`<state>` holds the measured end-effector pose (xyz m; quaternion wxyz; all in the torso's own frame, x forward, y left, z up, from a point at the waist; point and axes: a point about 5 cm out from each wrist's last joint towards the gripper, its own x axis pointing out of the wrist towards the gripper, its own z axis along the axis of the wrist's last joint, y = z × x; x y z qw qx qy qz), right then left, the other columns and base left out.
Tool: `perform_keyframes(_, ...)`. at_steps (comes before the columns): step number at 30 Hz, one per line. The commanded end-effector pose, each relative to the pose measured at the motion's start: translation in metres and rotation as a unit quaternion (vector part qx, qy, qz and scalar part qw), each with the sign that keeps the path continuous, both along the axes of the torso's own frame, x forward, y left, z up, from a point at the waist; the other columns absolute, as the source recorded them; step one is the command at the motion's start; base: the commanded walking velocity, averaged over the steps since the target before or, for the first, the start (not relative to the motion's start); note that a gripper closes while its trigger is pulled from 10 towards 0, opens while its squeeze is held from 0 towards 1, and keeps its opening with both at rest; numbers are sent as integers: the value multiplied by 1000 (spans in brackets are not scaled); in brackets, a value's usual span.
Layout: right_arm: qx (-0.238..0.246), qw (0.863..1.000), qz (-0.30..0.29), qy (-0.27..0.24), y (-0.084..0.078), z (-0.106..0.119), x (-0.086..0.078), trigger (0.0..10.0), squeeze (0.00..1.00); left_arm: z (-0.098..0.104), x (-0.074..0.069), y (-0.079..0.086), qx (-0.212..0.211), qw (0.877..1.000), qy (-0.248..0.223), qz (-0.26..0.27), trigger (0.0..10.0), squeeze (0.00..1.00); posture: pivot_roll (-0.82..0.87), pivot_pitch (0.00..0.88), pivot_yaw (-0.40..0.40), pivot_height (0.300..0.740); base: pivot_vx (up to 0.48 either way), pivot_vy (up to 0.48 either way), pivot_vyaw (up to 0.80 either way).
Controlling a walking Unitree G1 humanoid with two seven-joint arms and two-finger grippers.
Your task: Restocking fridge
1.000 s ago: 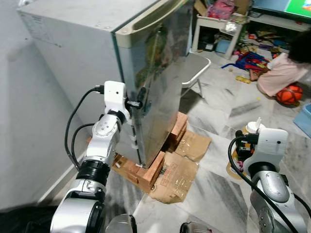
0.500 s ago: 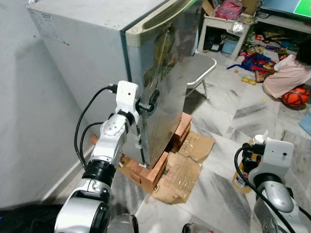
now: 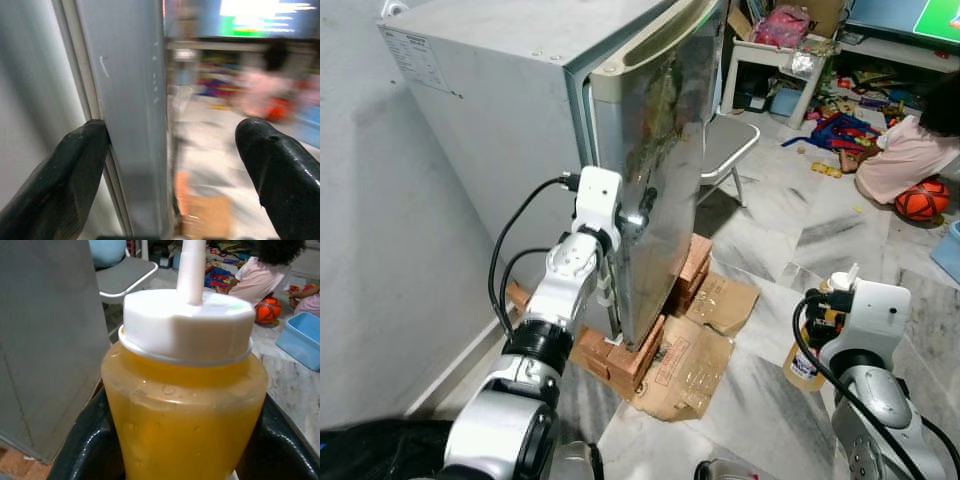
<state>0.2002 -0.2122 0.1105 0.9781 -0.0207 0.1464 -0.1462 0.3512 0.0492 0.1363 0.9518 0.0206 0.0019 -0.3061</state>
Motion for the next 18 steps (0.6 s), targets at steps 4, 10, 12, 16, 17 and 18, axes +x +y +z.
perform_keyframes(4,-8,1000,9,-19,5,6,2,10000,0,19,-37,-80,24,971,-50,-232,10000,0,-102,0,35,740,0,0,0)
perform_keyframes(10,-6,1000,6,-24,4,8,2,10000,0,21,-30,-69,-9,980,-44,-195,10000,0,-101,0,37,740,0,0,0)
perform_keyframes(12,-6,1000,8,-23,5,6,2,10000,0,17,-22,-51,-14,989,-41,-145,10000,0,-95,0,34,740,0,0,0)
perform_keyframes(16,-7,1000,13,-24,6,5,5,10000,0,4,-10,-4,-4,999,-30,-14,10000,0,-80,0,28,740,0,0,0)
perform_keyframes(17,-7,1000,13,-24,6,5,5,10000,0,4,-10,-4,-4,999,-30,-14,10000,0,-80,0,28,740,0,0,0)
perform_keyframes(18,-8,1000,14,-24,6,5,5,10000,0,3,-9,1,-3,999,-32,-4,10000,0,-78,0,26,740,0,0,0)
